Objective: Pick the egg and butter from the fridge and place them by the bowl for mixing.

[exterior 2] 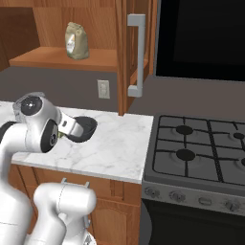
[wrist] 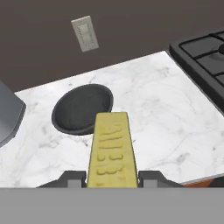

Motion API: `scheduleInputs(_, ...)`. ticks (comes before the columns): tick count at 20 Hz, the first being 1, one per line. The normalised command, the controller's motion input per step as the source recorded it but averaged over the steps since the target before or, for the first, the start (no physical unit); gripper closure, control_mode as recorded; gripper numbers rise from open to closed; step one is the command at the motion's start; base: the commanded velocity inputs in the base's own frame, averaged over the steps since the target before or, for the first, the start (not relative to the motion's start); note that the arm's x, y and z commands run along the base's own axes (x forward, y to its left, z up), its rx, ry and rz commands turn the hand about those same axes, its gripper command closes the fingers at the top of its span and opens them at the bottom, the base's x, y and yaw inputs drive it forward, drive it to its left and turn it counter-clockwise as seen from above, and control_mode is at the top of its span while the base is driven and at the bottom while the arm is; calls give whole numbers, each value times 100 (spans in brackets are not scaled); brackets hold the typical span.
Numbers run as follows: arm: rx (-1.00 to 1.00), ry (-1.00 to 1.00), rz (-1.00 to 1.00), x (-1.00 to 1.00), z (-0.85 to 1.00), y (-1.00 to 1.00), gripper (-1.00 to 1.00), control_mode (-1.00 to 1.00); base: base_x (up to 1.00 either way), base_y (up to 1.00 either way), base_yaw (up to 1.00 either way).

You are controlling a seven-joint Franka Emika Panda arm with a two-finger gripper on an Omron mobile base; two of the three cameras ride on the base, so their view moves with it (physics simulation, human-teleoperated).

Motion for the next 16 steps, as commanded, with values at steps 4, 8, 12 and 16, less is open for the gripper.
scheduleInputs(4, -1, 14, 0, 21, -30, -19, 100, -100, 0, 0, 0)
scheduleInputs(8, -10, 20, -2, 28, -25, -8, 100, -100, 0, 0, 0)
scheduleInputs(12, -14, 3, 0, 20, -42, -10, 100, -100, 0, 0, 0)
scheduleInputs(16, -5, 0, 0, 29, -42, -21, 100, -100, 0, 0, 0)
